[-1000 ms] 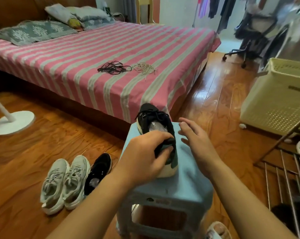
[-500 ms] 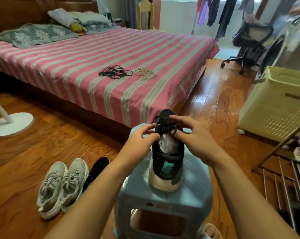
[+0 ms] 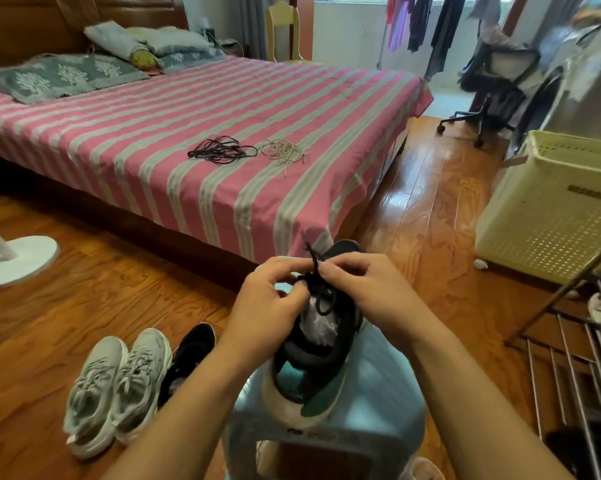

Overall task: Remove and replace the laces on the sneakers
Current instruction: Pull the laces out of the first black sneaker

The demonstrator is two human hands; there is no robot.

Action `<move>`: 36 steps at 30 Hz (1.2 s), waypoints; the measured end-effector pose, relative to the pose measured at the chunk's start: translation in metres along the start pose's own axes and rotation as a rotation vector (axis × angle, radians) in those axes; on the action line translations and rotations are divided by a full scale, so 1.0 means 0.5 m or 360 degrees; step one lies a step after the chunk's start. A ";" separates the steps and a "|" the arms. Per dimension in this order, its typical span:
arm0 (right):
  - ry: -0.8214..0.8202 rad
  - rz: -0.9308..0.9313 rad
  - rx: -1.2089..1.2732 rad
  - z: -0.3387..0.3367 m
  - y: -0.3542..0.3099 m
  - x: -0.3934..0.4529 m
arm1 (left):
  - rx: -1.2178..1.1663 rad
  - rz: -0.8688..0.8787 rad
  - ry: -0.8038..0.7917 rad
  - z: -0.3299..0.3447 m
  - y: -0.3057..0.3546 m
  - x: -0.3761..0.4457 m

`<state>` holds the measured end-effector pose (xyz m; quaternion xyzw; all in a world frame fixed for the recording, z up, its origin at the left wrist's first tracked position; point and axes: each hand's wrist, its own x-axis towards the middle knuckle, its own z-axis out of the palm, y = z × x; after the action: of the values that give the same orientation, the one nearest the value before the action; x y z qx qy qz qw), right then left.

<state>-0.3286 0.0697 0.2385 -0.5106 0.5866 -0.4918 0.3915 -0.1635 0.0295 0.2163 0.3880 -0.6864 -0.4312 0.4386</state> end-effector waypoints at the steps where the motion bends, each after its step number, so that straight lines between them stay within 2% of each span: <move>1: 0.0031 0.0024 0.0109 0.004 -0.001 0.001 | -0.0035 -0.0040 -0.0015 -0.001 -0.001 0.001; 4: 0.0168 0.0106 0.0362 0.008 0.004 0.006 | -0.0067 -0.0068 -0.0067 -0.005 -0.001 0.003; 8: 0.0309 0.0098 0.0432 0.000 0.004 0.010 | -0.0012 0.0055 -0.0156 -0.010 -0.013 0.007; 13: 0.0198 0.0093 0.0471 0.003 -0.001 0.009 | -0.0440 -0.0342 -0.0138 0.007 0.007 0.022; 17: 0.0141 0.0074 0.0305 0.002 0.003 0.003 | -0.0749 -0.0485 -0.0104 0.012 0.021 0.027; 21: -0.0108 -0.0007 -0.0149 0.003 0.008 -0.019 | -0.0714 -0.0410 0.0015 -0.002 0.024 0.029; 24: -0.0163 -0.0057 -0.0400 -0.008 0.009 -0.024 | -0.0601 -0.0284 0.0159 -0.013 0.026 0.040; 27: -0.0151 -0.0141 -0.0540 -0.013 0.008 -0.030 | -0.0625 -0.0288 0.0201 -0.016 0.028 0.038; 33: -0.0197 -0.0049 -0.0547 -0.026 0.012 -0.035 | -0.0846 -0.0472 0.0393 -0.032 0.023 0.051; 36: -0.0192 -0.0049 -0.0500 -0.030 0.009 -0.036 | -0.1090 -0.0591 0.0262 -0.020 0.025 0.041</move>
<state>-0.3408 0.0902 0.2363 -0.6031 0.6239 -0.3683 0.3339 -0.1625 0.0123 0.2362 0.3699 -0.3837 -0.6746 0.5108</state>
